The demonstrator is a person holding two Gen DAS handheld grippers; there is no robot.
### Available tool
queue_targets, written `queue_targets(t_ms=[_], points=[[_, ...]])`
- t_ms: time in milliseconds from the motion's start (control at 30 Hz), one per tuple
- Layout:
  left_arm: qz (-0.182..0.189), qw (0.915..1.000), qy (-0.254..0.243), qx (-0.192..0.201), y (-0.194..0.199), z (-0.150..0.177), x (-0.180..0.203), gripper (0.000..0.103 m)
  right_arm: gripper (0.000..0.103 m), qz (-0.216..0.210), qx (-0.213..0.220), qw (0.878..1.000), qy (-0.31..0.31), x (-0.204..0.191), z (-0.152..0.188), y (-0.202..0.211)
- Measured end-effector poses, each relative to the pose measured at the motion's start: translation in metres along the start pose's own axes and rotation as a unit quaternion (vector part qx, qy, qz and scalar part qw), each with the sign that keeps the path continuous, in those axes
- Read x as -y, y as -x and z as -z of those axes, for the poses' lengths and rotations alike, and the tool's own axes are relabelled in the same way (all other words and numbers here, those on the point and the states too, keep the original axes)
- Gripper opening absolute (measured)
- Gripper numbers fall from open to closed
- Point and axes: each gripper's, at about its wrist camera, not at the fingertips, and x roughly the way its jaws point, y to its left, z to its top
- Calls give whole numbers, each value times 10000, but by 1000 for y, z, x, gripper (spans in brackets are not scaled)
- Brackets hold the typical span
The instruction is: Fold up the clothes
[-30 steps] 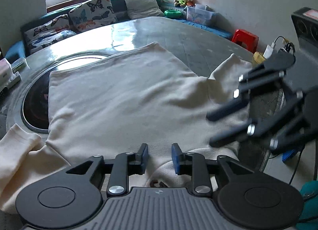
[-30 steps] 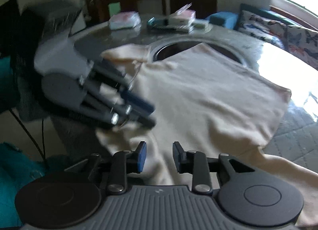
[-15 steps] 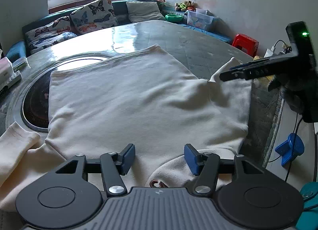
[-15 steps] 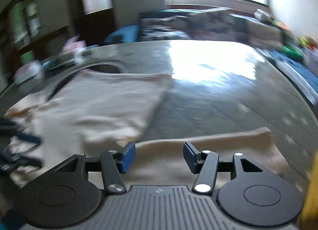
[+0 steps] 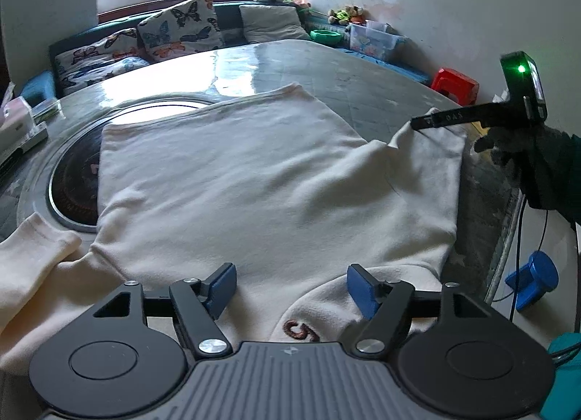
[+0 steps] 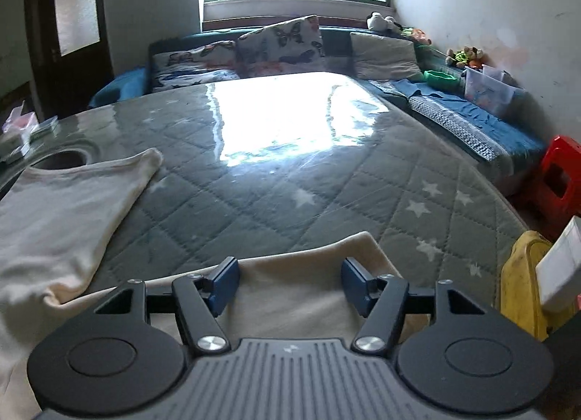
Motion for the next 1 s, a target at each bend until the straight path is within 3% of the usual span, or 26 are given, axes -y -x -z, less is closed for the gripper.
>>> queue_targets(t_ms=[233, 367, 433, 533, 633, 767, 1000], points=[[-296, 9969, 677, 287, 22, 1, -35, 78, 64, -261, 86, 9995, 140, -21, -5, 9], [-438, 9923, 1090, 387, 32, 4, -63, 81, 65, -807, 207, 9953, 485, -53, -9, 24], [-539, 9895, 1281, 393, 34, 6, -76, 81, 75, -1126, 254, 9905, 753, -74, -11, 30], [-747, 9851, 1501, 397, 36, 11, -93, 81, 76, -1547, 332, 9792, 1267, -111, -13, 37], [-965, 9797, 1709, 402, 38, 15, -109, 82, 83, -1891, 344, 9678, 1627, -140, -12, 37], [-1193, 9733, 1905, 460, 38, 19, -122, 82, 83, -2183, 212, 9580, 1848, -171, -12, 24], [-2163, 9513, 2111, 608, 41, 23, -131, 82, 89, -2197, 24, 9571, 1890, -189, 2, -3]])
